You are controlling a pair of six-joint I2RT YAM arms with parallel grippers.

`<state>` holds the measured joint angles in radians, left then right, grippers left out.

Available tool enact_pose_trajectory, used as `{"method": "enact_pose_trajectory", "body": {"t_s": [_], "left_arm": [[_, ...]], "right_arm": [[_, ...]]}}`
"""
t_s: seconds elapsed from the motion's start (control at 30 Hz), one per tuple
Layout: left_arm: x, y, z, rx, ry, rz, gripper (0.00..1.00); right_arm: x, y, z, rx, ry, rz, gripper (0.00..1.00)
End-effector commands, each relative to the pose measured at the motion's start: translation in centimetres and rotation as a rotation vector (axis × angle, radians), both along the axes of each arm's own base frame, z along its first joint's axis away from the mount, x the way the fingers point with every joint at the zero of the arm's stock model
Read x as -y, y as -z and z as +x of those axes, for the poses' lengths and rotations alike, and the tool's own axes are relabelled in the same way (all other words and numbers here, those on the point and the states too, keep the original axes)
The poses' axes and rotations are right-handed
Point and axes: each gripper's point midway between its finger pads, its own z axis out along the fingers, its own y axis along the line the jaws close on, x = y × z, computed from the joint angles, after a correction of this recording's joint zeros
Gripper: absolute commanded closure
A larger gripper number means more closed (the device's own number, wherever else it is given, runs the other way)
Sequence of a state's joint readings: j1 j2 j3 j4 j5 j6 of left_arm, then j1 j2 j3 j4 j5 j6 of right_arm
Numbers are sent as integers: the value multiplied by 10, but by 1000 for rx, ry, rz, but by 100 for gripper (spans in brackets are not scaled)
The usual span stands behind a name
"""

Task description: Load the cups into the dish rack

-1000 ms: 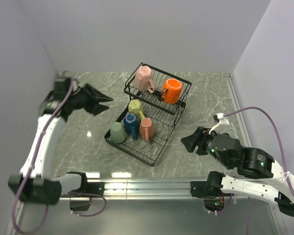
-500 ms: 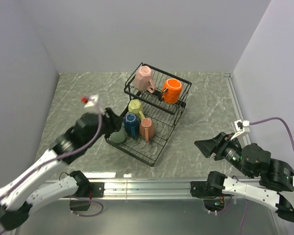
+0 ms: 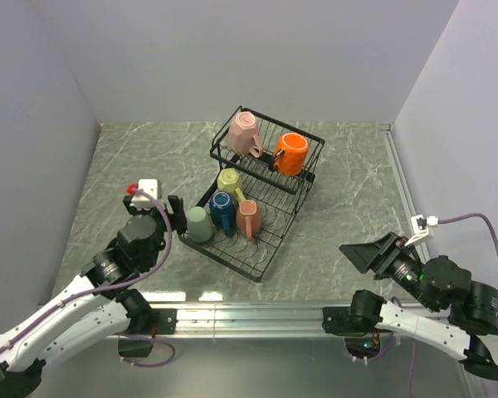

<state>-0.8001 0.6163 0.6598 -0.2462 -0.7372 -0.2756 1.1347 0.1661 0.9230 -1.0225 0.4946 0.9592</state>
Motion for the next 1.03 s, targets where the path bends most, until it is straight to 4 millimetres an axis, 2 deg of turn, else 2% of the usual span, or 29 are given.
{"method": "enact_pose_trajectory", "body": {"t_s": [0.0,0.17,0.3,0.43,0.77,0.9,1.0], "left_arm": [[-18,-22,-2,109,-79,-77,22],[-26,-6,-5,99,-108,-94,16],[-30,4,-4,70,-130,-66,15],[-34,6,-3,65,-145,-72,16],[-44,11,-10,58,-161,-95,14],[-46,11,-8,63,-169,-90,14],[-48,11,-5,68,-184,-79,13]], "right_arm": [[4,0,-4,-25,5,42,31],[10,-4,-9,-27,-4,82,32],[12,-1,-13,-38,-12,97,32],[17,7,-14,-65,3,84,32],[26,11,-17,-72,19,108,31],[25,16,-18,-73,10,118,35],[27,19,-18,-87,25,125,33]]}}
